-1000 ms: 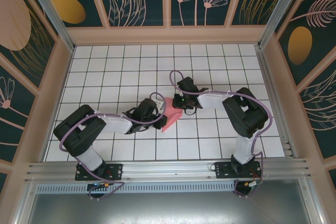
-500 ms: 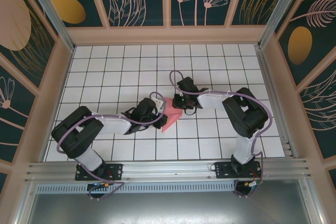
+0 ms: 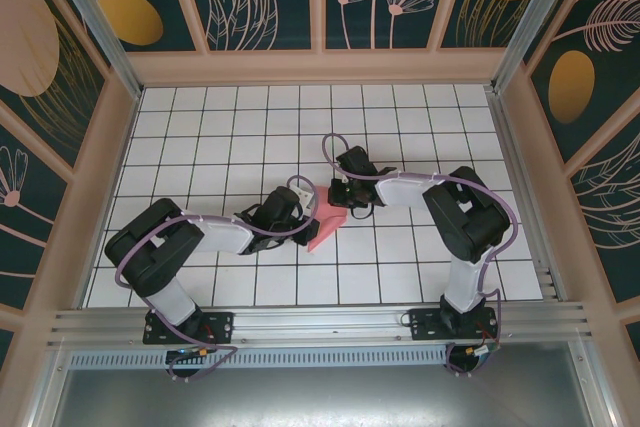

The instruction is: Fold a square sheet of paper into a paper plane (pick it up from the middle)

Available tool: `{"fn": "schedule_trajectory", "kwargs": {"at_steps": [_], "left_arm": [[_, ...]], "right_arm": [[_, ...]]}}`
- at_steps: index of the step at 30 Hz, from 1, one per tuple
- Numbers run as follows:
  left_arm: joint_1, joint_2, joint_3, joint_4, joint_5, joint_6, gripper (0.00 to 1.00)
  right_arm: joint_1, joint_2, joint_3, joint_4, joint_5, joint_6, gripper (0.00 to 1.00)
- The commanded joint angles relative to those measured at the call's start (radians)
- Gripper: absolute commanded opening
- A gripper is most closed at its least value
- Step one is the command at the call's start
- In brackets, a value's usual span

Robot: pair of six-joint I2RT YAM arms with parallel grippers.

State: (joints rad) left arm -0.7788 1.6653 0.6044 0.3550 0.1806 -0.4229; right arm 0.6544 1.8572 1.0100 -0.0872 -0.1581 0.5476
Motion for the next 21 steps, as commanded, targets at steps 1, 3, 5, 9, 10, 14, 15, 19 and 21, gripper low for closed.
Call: {"fn": "schedule_trajectory", "kwargs": {"at_steps": [1, 3, 5, 9, 10, 14, 15, 19, 21], "left_arm": [[0.005, 0.014, 0.026, -0.021, -0.015, 0.023, 0.18], [0.005, 0.017, 0.025, -0.023, -0.012, 0.022, 0.18], [0.005, 0.02, 0.023, -0.025, -0.015, 0.018, 0.18], [0.005, 0.03, 0.01, -0.024, -0.013, 0.012, 0.17], [0.006, 0.035, 0.007, -0.02, -0.012, 0.011, 0.17], [0.005, 0.043, -0.001, -0.006, 0.002, 0.007, 0.16], [0.006, 0.043, -0.002, -0.002, 0.008, 0.005, 0.16], [0.005, 0.043, -0.005, 0.013, 0.034, -0.01, 0.16], [0.006, 0.062, -0.01, 0.026, 0.044, -0.028, 0.16]], "right_arm": [[0.015, 0.072, -0.02, -0.087, 0.015, -0.009, 0.17], [0.016, 0.072, -0.019, -0.086, 0.015, -0.009, 0.17], [0.016, 0.072, -0.019, -0.086, 0.015, -0.009, 0.17], [0.016, 0.068, -0.013, -0.086, 0.015, -0.005, 0.18], [0.015, 0.064, -0.013, -0.083, 0.011, -0.004, 0.18], [0.015, 0.03, 0.012, -0.077, -0.007, -0.01, 0.21], [0.013, 0.022, 0.019, -0.08, -0.008, -0.011, 0.21], [-0.001, -0.048, 0.039, -0.097, 0.003, -0.004, 0.24], [-0.01, -0.109, 0.031, -0.098, 0.021, 0.009, 0.25]]}}
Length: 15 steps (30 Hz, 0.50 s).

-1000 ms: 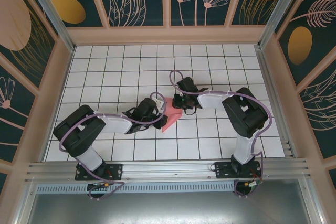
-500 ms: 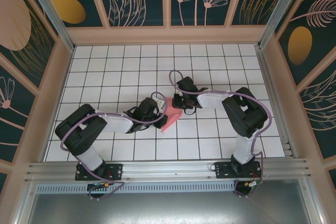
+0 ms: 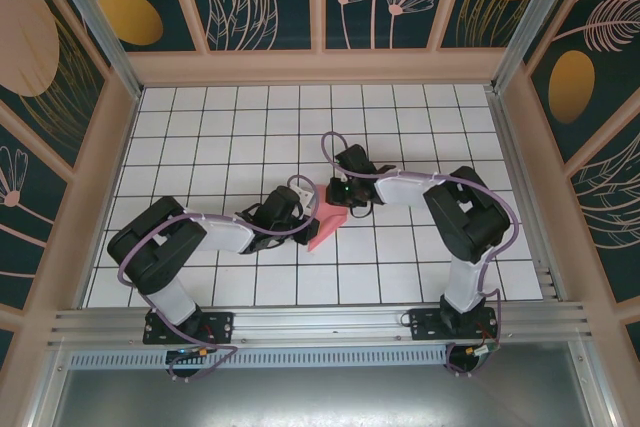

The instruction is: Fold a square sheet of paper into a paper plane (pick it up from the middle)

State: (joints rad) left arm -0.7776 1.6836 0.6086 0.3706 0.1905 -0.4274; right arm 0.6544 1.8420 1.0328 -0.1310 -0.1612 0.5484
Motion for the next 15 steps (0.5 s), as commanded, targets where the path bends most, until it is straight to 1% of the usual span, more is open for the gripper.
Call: {"fn": "schedule_trajectory", "kwargs": {"at_steps": [1, 4, 8, 9, 11, 13, 15], "left_arm": [[0.004, 0.053, -0.015, 0.018, 0.041, -0.035, 0.16], [0.004, 0.062, -0.009, 0.033, 0.066, -0.065, 0.16], [0.004, 0.076, -0.012, 0.07, 0.085, -0.119, 0.16], [0.004, 0.081, -0.012, 0.077, 0.088, -0.127, 0.16], [0.003, 0.091, -0.01, 0.083, 0.093, -0.137, 0.16], [0.003, 0.096, -0.012, 0.092, 0.095, -0.143, 0.16], [0.004, 0.1, -0.011, 0.092, 0.095, -0.143, 0.16]], "right_arm": [[-0.013, -0.132, -0.002, -0.055, 0.043, 0.018, 0.26], [-0.024, -0.252, -0.07, -0.035, 0.076, 0.06, 0.28], [-0.027, -0.429, -0.221, 0.037, 0.083, 0.157, 0.26], [-0.028, -0.469, -0.262, 0.061, 0.073, 0.184, 0.25], [-0.026, -0.553, -0.363, 0.144, 0.01, 0.246, 0.24], [-0.015, -0.603, -0.449, 0.234, -0.054, 0.315, 0.2], [0.019, -0.624, -0.514, 0.299, -0.087, 0.372, 0.18]]}}
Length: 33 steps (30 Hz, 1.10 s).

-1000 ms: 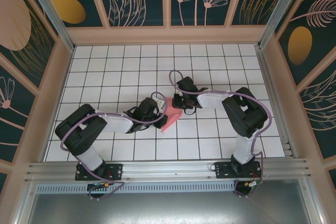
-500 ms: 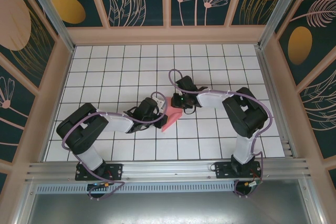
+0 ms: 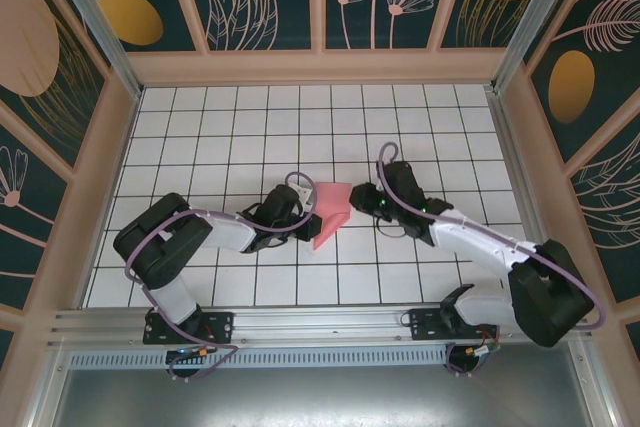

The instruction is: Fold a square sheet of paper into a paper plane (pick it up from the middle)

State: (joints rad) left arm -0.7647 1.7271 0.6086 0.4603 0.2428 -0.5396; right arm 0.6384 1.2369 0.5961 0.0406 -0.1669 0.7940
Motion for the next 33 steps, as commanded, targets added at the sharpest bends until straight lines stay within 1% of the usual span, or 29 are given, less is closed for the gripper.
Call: {"fn": "schedule_trajectory", "kwargs": {"at_steps": [1, 6, 11, 13, 17, 22, 33], "left_arm": [[-0.009, 0.057, -0.005, -0.003, 0.041, -0.027, 0.16], [-0.009, 0.057, 0.005, -0.026, 0.033, -0.014, 0.16], [-0.009, 0.064, 0.015, -0.047, 0.024, 0.004, 0.16], [-0.009, 0.064, 0.023, -0.058, 0.017, 0.012, 0.16], [-0.009, 0.063, 0.036, -0.082, 0.008, 0.037, 0.16], [-0.008, 0.063, 0.045, -0.106, -0.006, 0.058, 0.16], [-0.009, 0.068, 0.043, -0.1, 0.004, 0.056, 0.16]], "right_arm": [[0.064, -0.022, -0.099, 0.149, -0.081, 0.15, 0.16], [0.197, 0.015, -0.173, 0.296, -0.056, 0.255, 0.1], [0.291, 0.143, -0.185, 0.439, -0.045, 0.333, 0.08], [0.319, 0.188, -0.169, 0.454, -0.027, 0.345, 0.07], [0.331, 0.245, -0.15, 0.475, -0.024, 0.352, 0.07], [0.331, 0.26, -0.154, 0.492, -0.015, 0.352, 0.07], [0.324, 0.319, -0.145, 0.553, -0.033, 0.361, 0.08]]}}
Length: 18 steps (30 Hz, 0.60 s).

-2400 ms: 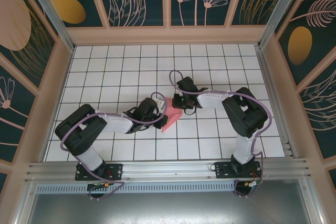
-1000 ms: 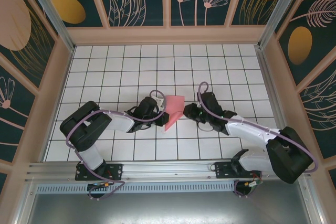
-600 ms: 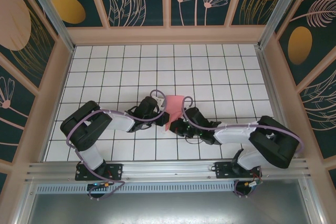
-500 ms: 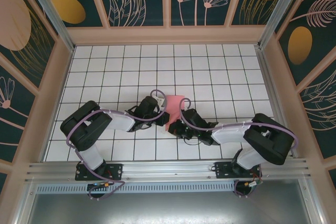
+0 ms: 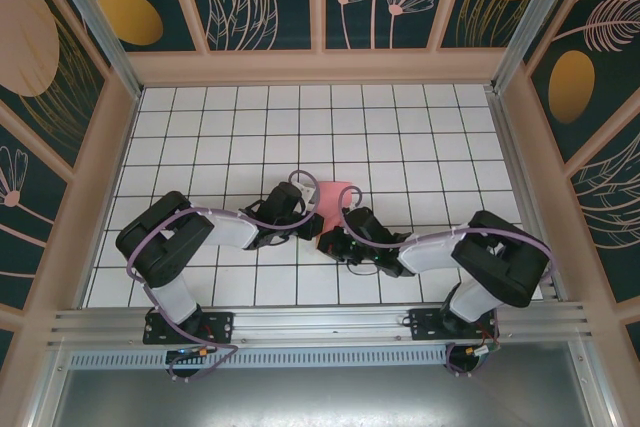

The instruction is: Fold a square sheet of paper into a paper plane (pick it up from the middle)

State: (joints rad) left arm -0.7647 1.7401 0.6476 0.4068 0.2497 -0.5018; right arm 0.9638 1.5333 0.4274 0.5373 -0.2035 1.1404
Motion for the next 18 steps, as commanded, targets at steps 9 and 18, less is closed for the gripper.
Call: {"fn": "schedule_trajectory", "kwargs": {"at_steps": [9, 18], "left_arm": [[-0.01, 0.053, 0.004, -0.054, -0.01, 0.025, 0.16], [-0.009, 0.053, 0.007, -0.055, -0.009, 0.026, 0.16]], "right_arm": [[-0.004, 0.077, 0.022, 0.098, -0.01, 0.023, 0.07], [-0.005, 0.111, 0.023, 0.041, 0.008, 0.027, 0.08]]}}
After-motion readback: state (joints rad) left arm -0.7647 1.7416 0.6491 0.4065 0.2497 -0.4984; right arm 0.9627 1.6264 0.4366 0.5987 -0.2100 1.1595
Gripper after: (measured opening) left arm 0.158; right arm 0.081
